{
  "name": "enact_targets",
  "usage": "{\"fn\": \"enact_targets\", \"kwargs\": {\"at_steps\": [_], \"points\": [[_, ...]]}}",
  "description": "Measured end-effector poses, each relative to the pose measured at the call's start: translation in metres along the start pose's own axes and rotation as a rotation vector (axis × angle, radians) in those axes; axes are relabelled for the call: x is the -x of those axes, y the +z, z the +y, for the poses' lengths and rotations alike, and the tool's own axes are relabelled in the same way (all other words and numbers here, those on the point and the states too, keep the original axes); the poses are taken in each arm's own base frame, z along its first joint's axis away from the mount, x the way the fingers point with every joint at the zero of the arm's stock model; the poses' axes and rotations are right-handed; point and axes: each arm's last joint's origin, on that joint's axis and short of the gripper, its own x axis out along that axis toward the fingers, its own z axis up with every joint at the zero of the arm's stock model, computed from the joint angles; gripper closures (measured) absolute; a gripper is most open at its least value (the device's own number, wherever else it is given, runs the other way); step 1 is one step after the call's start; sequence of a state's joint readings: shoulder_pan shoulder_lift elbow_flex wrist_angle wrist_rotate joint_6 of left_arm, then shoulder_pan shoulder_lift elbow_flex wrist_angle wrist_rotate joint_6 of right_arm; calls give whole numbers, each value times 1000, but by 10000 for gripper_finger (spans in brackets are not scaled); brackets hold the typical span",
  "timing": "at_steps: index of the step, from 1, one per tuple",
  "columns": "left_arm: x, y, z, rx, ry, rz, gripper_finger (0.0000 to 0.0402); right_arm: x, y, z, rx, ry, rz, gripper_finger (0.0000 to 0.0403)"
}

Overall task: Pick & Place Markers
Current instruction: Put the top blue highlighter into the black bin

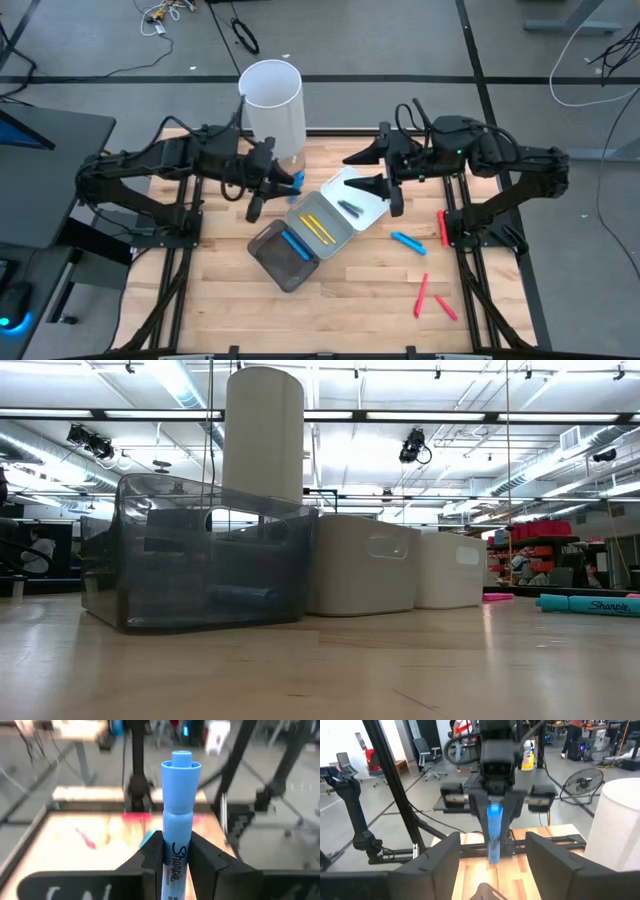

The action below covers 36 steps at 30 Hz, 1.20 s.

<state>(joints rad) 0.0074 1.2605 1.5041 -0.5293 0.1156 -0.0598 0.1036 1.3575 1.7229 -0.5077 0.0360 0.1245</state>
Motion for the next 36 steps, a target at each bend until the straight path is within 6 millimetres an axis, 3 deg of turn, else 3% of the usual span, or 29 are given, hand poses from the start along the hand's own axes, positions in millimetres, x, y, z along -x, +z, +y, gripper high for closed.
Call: {"fn": "enact_targets", "kwargs": {"at_steps": [13,25,36], "points": [[17,-27,-11,-124,-24,415,332,2,2,0,-25,1,-13,181],[6,-66,-15,-219,-64,861,332,2,2,0,-15,0,-19,182],[-7,-78,-14,-327,-95,997,332,2,2,0,-7,-1,-19,182]]}}
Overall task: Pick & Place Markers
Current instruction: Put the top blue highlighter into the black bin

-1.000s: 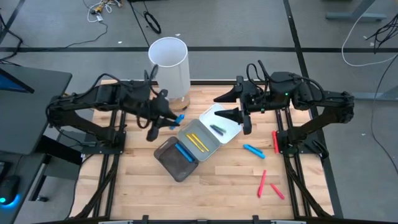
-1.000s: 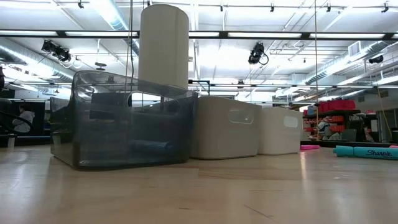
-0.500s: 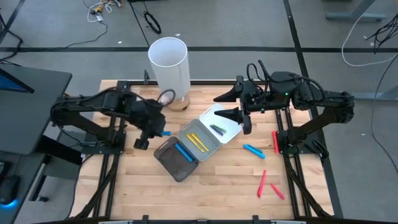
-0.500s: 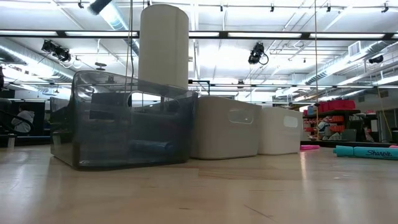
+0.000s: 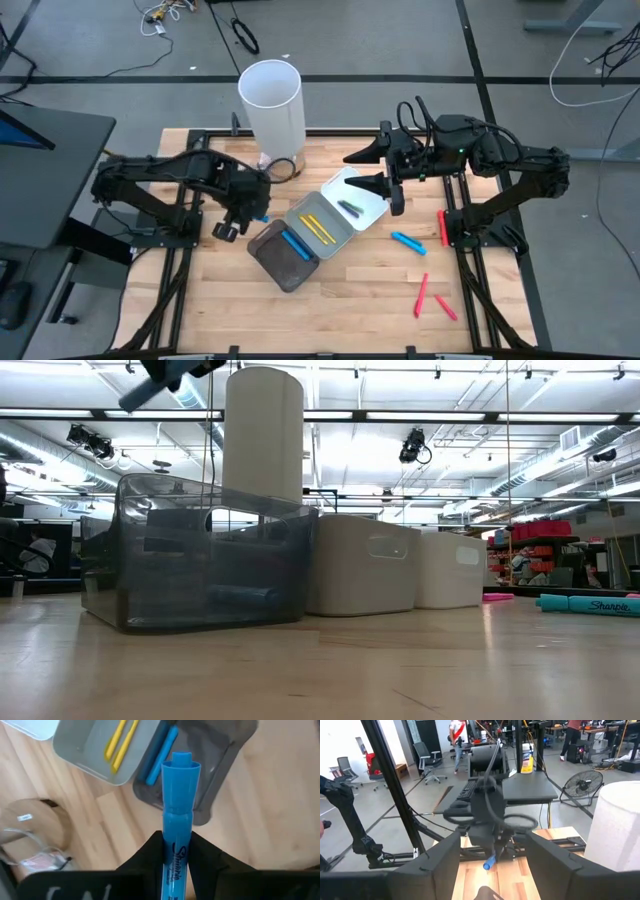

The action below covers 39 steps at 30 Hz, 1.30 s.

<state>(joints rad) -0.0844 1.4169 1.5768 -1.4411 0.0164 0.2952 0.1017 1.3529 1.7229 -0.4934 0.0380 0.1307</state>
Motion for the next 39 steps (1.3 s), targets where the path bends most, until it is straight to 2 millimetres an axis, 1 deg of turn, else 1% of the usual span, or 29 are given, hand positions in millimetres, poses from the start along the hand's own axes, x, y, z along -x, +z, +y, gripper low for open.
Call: {"fn": "enact_targets", "kwargs": {"at_steps": [5,10,17,21,27,31,39], "points": [[-20,14,-3,-129,13,84,332,0,-1,0,1,-1,5,182],[-46,30,-11,-244,27,165,332,0,-1,0,9,-1,5,182],[-76,56,-23,-336,51,144,332,0,-1,0,10,-1,5,182],[-91,65,-30,-412,48,159,332,0,-1,0,18,0,6,182],[-114,75,-33,-429,33,171,332,0,-1,0,38,0,7,182],[-128,83,-34,-419,6,148,332,0,-1,0,39,0,7,182],[-168,95,-36,-430,-22,171,332,0,-1,0,41,0,6,182]]}}
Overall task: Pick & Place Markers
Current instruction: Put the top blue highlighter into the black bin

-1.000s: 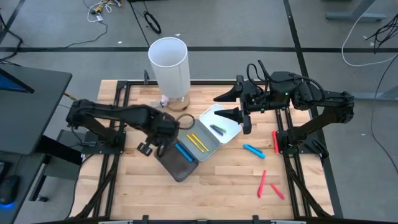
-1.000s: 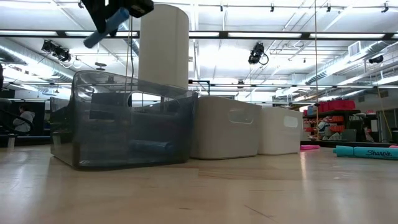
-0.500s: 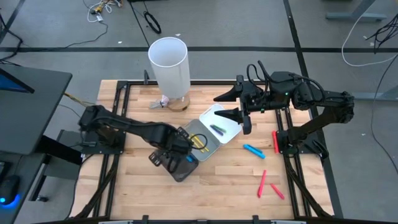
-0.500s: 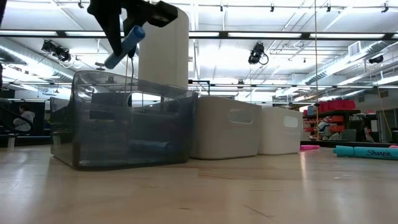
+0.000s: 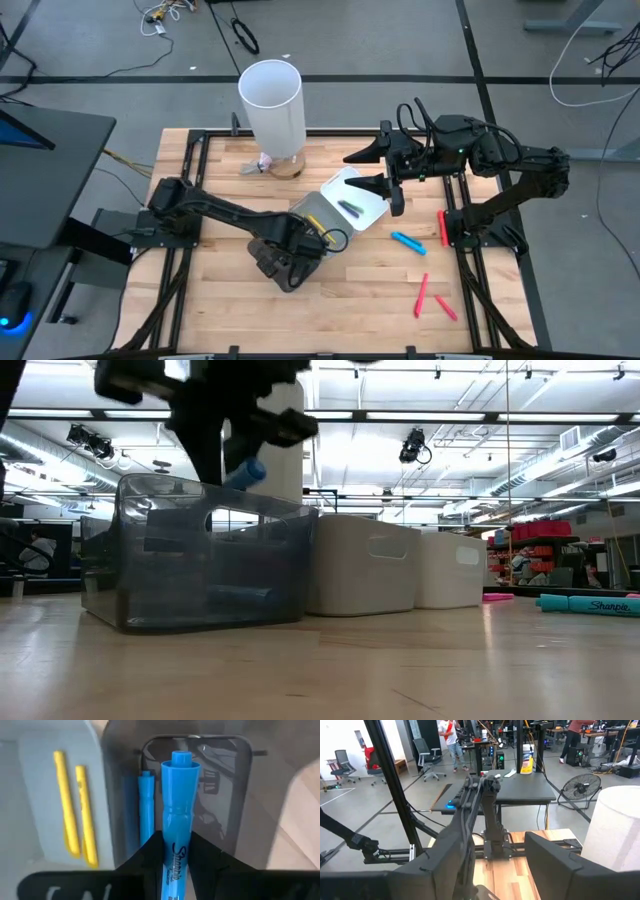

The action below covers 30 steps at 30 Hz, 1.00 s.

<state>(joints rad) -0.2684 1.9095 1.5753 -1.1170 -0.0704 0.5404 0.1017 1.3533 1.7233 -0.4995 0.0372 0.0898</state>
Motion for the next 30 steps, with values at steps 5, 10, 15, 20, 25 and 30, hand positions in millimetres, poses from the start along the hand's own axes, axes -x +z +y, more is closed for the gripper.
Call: {"fn": "enact_targets", "kwargs": {"at_steps": [5,10,15,20,25,30], "points": [[-27,-1,-3,-3,-21,10,332,0,0,0,2,0,1,182],[-45,-4,-7,-22,-9,-15,332,0,-1,0,1,-1,8,182],[-62,-11,-11,-20,-16,-8,332,0,-1,0,1,-1,14,182],[-74,-16,-16,-28,-21,-8,332,0,-2,0,-10,-2,21,182],[-77,-20,-17,-16,-18,19,330,0,-4,0,-14,-3,38,182],[-77,-22,-16,-12,-2,50,247,0,-4,0,-5,-3,38,182]]}}
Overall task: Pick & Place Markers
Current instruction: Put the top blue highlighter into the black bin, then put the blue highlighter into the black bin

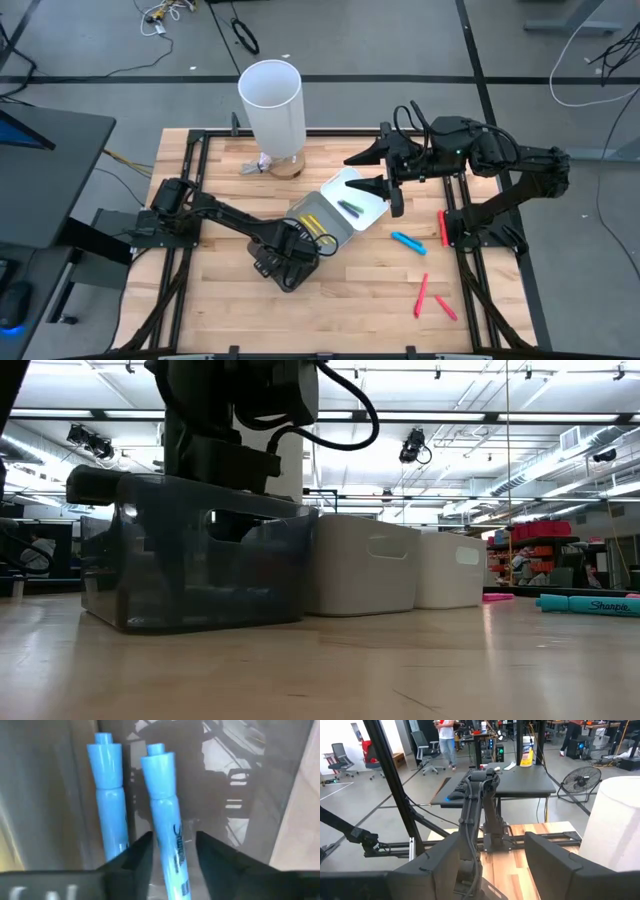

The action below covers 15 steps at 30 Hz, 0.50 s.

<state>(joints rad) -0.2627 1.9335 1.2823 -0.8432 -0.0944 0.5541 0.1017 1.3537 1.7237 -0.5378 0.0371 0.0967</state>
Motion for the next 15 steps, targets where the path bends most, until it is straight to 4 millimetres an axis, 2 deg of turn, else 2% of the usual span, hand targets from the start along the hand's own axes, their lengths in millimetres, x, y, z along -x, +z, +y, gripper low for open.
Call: {"fn": "enact_targets", "kwargs": {"at_steps": [3,6,15], "points": [[0,-1,1,21,-2,1,204,0,0,0,3,0,-2,182],[0,-1,1,22,-2,2,179,0,0,0,6,0,2,182],[3,-1,0,33,-15,18,167,0,0,0,17,0,2,182]]}}
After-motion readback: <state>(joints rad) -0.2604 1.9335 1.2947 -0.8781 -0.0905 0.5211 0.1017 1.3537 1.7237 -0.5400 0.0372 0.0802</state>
